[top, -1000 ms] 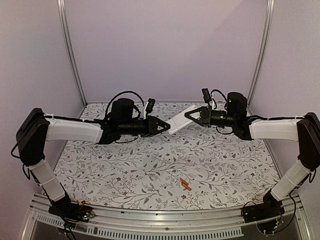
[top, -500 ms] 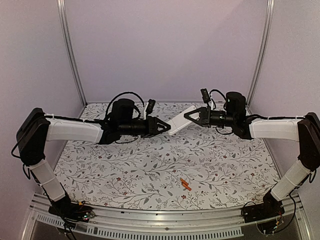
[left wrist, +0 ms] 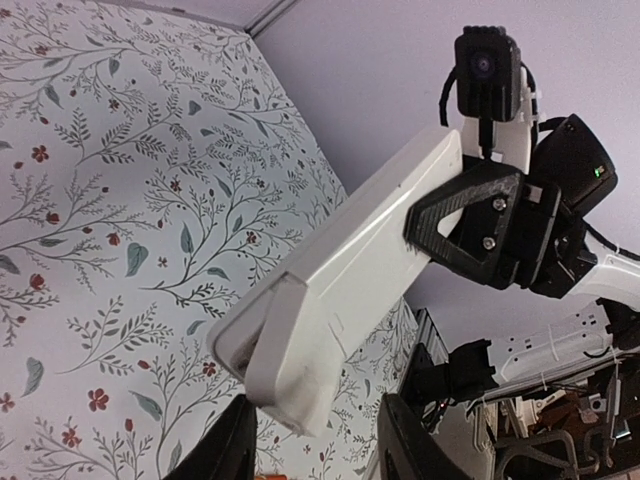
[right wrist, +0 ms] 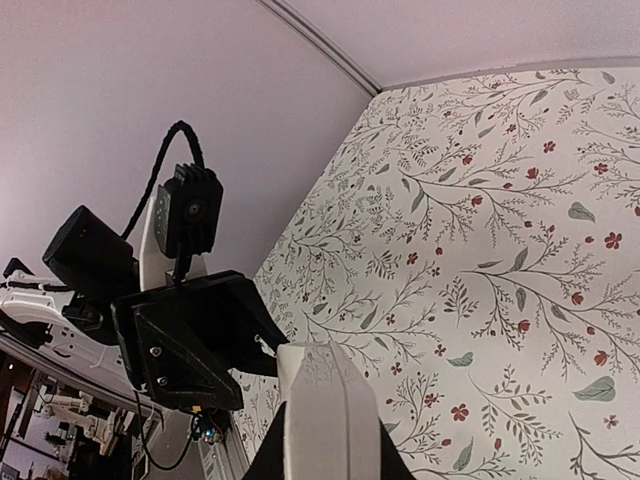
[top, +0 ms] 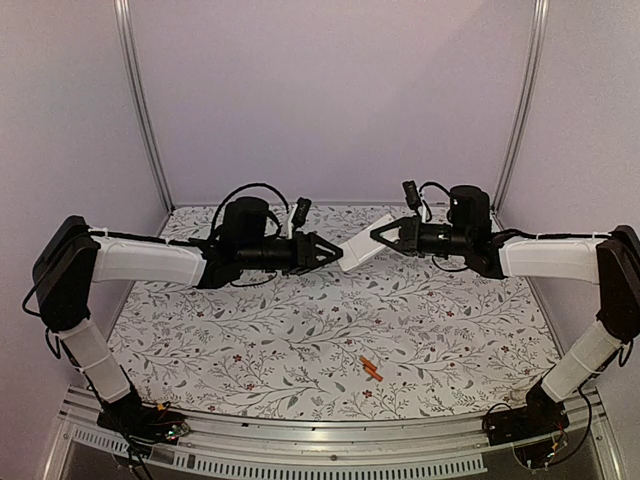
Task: Load the batteries into the remote control
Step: Remove the battery cover from the remote control.
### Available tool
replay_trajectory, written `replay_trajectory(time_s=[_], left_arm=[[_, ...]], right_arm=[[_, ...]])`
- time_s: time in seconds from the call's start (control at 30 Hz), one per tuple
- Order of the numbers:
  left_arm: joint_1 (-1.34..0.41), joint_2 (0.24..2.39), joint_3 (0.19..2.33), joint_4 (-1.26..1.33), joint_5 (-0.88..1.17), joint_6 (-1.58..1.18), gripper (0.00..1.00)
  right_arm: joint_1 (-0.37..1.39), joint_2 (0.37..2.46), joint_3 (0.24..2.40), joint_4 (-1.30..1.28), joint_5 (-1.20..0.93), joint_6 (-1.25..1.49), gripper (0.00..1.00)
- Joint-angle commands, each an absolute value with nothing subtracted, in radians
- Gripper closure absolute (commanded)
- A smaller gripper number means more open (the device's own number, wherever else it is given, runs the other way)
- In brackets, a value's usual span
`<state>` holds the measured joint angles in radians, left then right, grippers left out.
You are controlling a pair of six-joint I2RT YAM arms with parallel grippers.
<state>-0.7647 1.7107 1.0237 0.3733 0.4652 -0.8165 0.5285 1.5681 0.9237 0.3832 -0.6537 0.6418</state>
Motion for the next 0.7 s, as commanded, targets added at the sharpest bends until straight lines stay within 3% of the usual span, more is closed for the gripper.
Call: replay_trajectory(time_s=[0.0,0.67], left_arm=[[-0.771,1.709,1.035,0.399,0.482,-0.805,0.6],[-0.77,1.749,1.045,0.479,0.515,-0.838,0.85]], right_arm=[[0.529,1.549,0.934,0.372,-0.634,0.623,1.0],[0.53,1.556,0.943,0.402,-0.687,0.646,1.0]])
